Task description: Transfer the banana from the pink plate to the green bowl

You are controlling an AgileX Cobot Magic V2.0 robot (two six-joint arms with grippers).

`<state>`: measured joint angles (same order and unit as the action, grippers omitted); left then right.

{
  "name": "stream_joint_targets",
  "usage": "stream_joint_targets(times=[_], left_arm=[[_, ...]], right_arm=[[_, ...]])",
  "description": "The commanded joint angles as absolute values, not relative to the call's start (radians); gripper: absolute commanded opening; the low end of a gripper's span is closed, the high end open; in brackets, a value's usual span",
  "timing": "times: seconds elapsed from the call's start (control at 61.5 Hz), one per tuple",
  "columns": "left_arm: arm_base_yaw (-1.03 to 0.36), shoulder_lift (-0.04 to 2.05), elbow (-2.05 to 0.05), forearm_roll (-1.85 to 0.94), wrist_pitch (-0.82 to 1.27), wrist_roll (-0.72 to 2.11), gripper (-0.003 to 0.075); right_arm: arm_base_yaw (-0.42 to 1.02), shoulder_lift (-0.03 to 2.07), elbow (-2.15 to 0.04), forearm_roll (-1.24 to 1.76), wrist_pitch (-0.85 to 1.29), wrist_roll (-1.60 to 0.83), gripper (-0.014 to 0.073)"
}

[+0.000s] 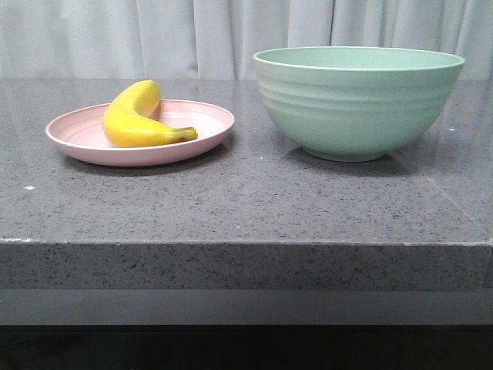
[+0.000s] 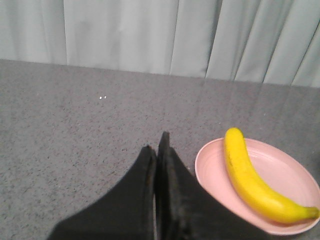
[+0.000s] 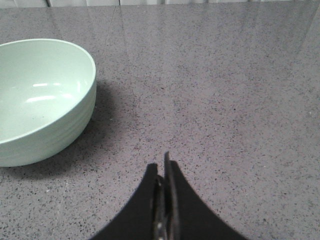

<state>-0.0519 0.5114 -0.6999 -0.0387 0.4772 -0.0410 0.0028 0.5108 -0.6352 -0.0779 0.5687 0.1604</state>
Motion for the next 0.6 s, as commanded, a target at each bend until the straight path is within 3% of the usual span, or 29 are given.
stream_joint_targets(times=[0.0, 0.081, 0.13, 0.244, 0.325, 0.586], left_arm=[[-0.053, 0.545, -0.728, -0.008, 0.442, -0.041, 0.0013], [-0.053, 0.566, -0.728, 0.0, 0.452, -0.037, 0.013], [-0.053, 0.577, -0.728, 0.0, 0.452, -0.038, 0.0245], [-0.053, 0.599, -0.728, 0.0, 0.452, -0.037, 0.0472], [-0.053, 0.62, -0.729, 0.0, 0.452, -0.037, 0.054], [-0.068, 0.731, -0.853, -0.199, 0.582, 0.132, 0.0511]], right_arm=[[0.005, 0.523, -0.659, -0.095, 0.503, 0.159, 0.0033], [0.005, 0.523, -0.659, -0.095, 0.503, 0.159, 0.0245], [0.005, 0.523, -0.659, -0.095, 0.503, 0.159, 0.0377], [0.005, 0.523, -0.659, -0.095, 0.503, 0.159, 0.0573], [0.005, 0.523, -0.659, -0.095, 0.502, 0.159, 0.0597], [0.005, 0.523, -0.659, -0.094, 0.502, 0.159, 0.0593]])
